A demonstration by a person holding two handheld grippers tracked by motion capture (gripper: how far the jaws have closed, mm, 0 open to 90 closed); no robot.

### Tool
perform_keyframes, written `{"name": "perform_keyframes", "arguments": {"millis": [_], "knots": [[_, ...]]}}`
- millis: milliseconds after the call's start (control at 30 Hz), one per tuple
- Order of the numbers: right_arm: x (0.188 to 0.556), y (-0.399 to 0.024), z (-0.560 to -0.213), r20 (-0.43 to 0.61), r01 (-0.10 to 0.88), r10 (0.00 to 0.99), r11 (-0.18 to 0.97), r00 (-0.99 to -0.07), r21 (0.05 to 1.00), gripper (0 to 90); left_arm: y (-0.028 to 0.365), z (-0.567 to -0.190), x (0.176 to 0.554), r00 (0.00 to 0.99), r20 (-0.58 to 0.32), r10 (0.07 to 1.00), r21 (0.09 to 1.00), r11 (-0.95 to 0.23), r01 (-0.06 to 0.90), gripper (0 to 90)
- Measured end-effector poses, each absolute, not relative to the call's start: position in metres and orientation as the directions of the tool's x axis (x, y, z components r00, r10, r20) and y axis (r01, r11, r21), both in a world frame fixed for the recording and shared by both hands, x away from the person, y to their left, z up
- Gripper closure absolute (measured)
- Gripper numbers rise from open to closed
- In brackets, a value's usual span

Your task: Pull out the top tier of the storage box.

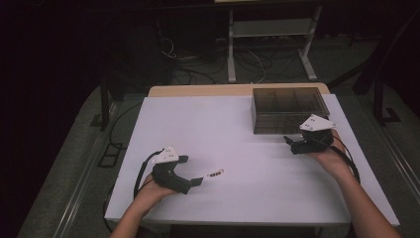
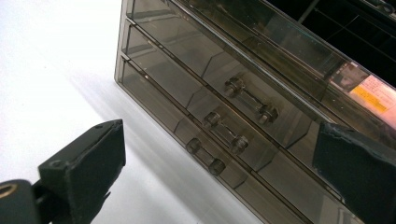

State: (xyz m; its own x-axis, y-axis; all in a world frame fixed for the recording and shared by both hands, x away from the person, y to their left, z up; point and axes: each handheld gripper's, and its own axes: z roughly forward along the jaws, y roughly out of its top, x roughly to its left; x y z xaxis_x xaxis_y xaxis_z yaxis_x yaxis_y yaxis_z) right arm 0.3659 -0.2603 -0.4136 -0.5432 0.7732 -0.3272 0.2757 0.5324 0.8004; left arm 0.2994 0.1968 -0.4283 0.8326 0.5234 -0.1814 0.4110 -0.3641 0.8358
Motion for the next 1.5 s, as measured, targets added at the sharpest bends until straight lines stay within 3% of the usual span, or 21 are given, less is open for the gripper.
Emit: {"name": "perform_keyframes", "arguments": {"millis": [667, 1500], "knots": [[0.3628, -0.2527, -0.4175, -0.478, 0.225, 0.715, 0.648, -0.510, 0.728, 2.2, 0.1989, -0.4274, 0.2971, 0.834, -0.174, 0.524, 0.843, -0.358, 0.401, 0.0], [0.3602, -0.2507, -0.4193, -0.579, 0.184, 0.660, 0.720, -0.478, 0.669, 2.2, 0.1980, -0.4277, 0.2978, 0.836, -0.178, 0.518, 0.844, -0.356, 0.401, 0.0]]}}
